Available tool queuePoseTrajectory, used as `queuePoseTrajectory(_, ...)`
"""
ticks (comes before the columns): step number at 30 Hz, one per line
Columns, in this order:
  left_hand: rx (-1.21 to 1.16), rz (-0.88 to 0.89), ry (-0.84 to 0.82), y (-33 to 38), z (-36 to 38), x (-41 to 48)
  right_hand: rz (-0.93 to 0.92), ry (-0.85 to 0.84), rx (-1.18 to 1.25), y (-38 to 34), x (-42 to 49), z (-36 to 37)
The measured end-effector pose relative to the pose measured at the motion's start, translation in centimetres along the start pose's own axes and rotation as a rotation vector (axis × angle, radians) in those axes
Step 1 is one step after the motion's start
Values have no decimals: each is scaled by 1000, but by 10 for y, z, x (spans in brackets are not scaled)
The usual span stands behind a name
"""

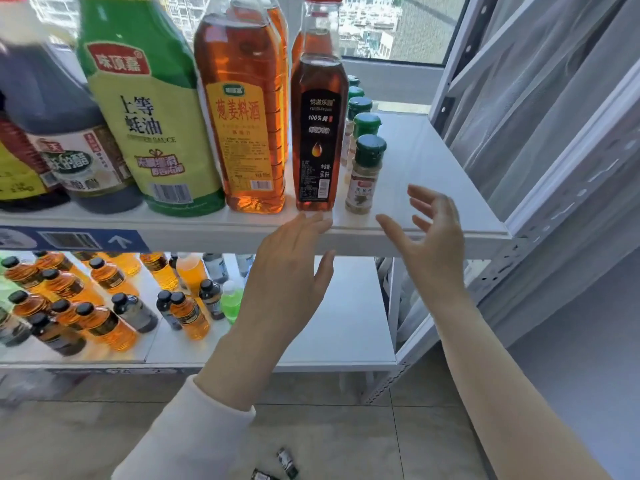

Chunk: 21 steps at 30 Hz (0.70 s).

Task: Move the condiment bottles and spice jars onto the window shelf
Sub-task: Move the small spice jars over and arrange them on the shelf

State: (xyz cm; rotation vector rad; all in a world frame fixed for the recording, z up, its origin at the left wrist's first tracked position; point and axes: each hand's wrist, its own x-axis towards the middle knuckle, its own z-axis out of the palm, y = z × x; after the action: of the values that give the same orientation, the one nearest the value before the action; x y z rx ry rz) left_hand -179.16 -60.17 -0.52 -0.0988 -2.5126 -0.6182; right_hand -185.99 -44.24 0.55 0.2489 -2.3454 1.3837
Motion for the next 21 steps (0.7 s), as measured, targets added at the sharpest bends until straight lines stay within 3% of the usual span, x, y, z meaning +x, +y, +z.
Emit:
queuePoseTrajectory(8,-70,52,-84,-35,-5,-75,157,-9,-93,10,-127,8)
queuePoseTrajectory(16,-74,-159,-338,-71,9,-186,440,-259,-123,63,-257,31)
queuePoseTrajectory(21,25,-171,-415,-95,51,-282,551,-407,-150,122,-341,46)
